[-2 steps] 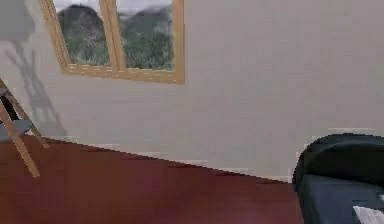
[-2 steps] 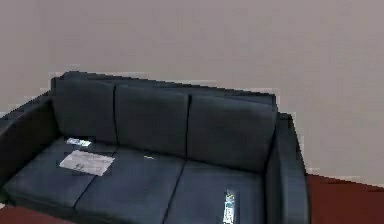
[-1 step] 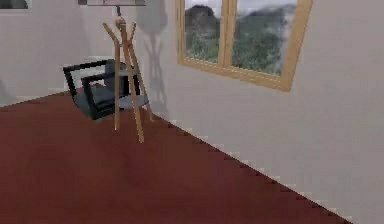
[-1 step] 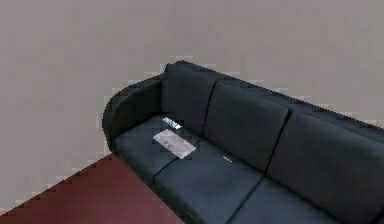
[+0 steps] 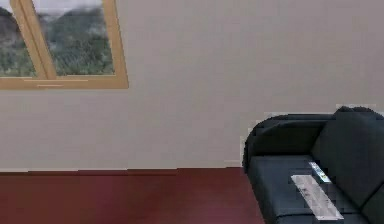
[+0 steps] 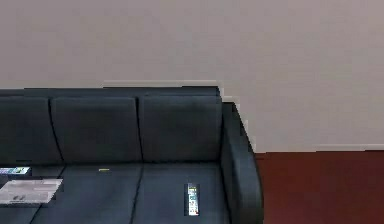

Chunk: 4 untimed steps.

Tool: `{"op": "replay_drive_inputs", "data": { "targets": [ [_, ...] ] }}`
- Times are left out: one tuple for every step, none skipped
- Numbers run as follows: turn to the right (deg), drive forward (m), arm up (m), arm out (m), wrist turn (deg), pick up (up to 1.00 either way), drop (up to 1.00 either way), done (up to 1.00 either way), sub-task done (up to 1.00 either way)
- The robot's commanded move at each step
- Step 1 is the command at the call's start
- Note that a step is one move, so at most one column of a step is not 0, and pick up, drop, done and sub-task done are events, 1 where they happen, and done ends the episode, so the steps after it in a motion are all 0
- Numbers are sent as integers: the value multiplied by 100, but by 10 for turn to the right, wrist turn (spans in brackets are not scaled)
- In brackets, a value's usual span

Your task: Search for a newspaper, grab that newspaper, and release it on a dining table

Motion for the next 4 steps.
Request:
{"op": "replay_drive_inputs", "data": {
  "targets": [
    [90,0,0,0,0,0,0,0,0],
    [0,65,0,0,0,0,0,0,0],
    [-270,0,0,0,0,0,0,0,0],
    [0,0,42,0,0,0,0,0,0]
  ]
}}
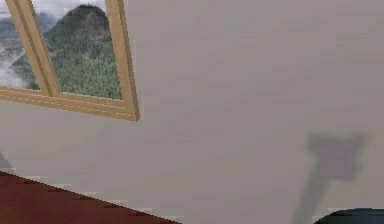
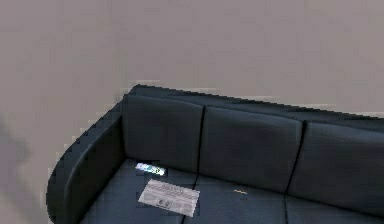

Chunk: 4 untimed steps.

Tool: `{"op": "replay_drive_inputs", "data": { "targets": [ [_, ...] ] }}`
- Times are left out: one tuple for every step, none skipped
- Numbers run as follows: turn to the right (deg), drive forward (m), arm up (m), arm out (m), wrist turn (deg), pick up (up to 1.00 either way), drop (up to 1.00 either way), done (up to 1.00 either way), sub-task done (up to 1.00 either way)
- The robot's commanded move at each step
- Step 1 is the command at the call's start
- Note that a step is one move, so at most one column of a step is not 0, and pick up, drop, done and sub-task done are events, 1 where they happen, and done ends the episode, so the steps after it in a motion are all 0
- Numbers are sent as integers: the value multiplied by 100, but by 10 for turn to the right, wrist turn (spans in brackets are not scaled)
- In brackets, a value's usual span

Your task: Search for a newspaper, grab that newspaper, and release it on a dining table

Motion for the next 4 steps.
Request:
{"op": "replay_drive_inputs", "data": {
  "targets": [
    [0,0,0,32,0,0,0,0,0],
    [0,0,0,0,450,0,0,0,0],
    [0,0,0,0,450,0,0,0,0],
    [0,0,0,0,450,0,0,0,0]
  ]
}}
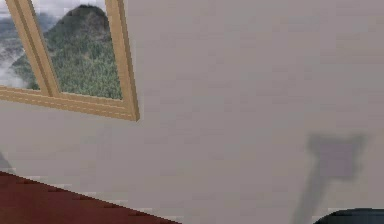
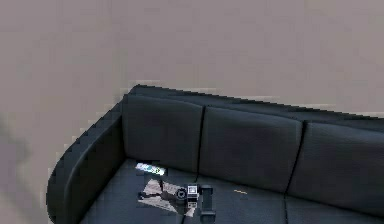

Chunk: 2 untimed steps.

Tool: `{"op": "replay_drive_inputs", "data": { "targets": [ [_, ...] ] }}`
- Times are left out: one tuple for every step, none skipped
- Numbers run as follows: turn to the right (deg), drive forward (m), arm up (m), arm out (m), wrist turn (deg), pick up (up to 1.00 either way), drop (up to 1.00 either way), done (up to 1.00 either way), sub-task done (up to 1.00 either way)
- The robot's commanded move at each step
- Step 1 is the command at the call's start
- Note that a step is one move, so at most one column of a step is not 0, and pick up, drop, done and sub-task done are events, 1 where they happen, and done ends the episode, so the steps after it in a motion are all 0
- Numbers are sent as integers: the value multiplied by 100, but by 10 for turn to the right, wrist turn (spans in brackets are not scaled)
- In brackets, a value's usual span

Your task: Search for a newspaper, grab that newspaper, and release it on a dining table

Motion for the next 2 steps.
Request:
{"op": "replay_drive_inputs", "data": {
  "targets": [
    [0,0,0,0,450,0,0,0,0],
    [0,0,0,0,90,0,0,0,0]
  ]
}}
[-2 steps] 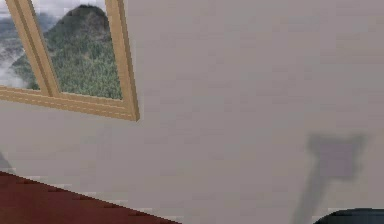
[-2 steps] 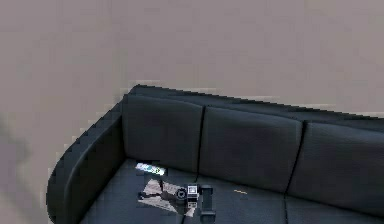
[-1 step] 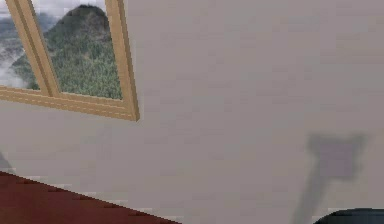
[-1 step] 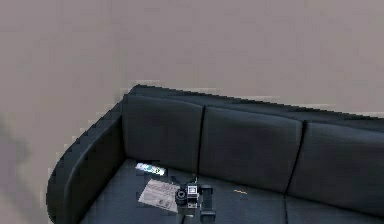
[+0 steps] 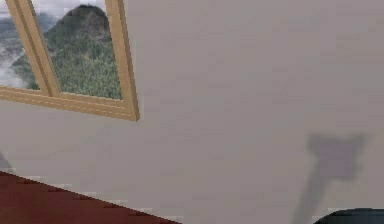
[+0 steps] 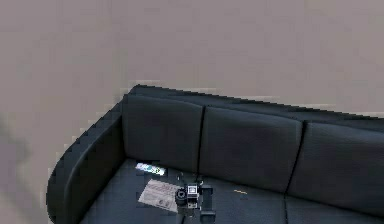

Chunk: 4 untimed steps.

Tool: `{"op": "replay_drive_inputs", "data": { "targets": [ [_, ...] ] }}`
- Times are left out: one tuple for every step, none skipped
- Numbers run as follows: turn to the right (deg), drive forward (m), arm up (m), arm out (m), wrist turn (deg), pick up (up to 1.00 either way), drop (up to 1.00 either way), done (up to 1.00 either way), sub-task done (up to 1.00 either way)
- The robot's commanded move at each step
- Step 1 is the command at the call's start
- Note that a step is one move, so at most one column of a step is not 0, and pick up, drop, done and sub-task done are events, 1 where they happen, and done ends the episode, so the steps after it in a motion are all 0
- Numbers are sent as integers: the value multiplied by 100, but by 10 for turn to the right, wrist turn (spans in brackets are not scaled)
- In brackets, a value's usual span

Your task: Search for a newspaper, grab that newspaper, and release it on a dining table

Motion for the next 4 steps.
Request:
{"op": "replay_drive_inputs", "data": {
  "targets": [
    [0,0,-30,0,0,0,0,0,0],
    [0,0,0,0,0,100,0,0,0],
    [0,0,10,0,0,0,0,0,0],
    [0,0,50,0,0,0,0,0,0]
  ]
}}
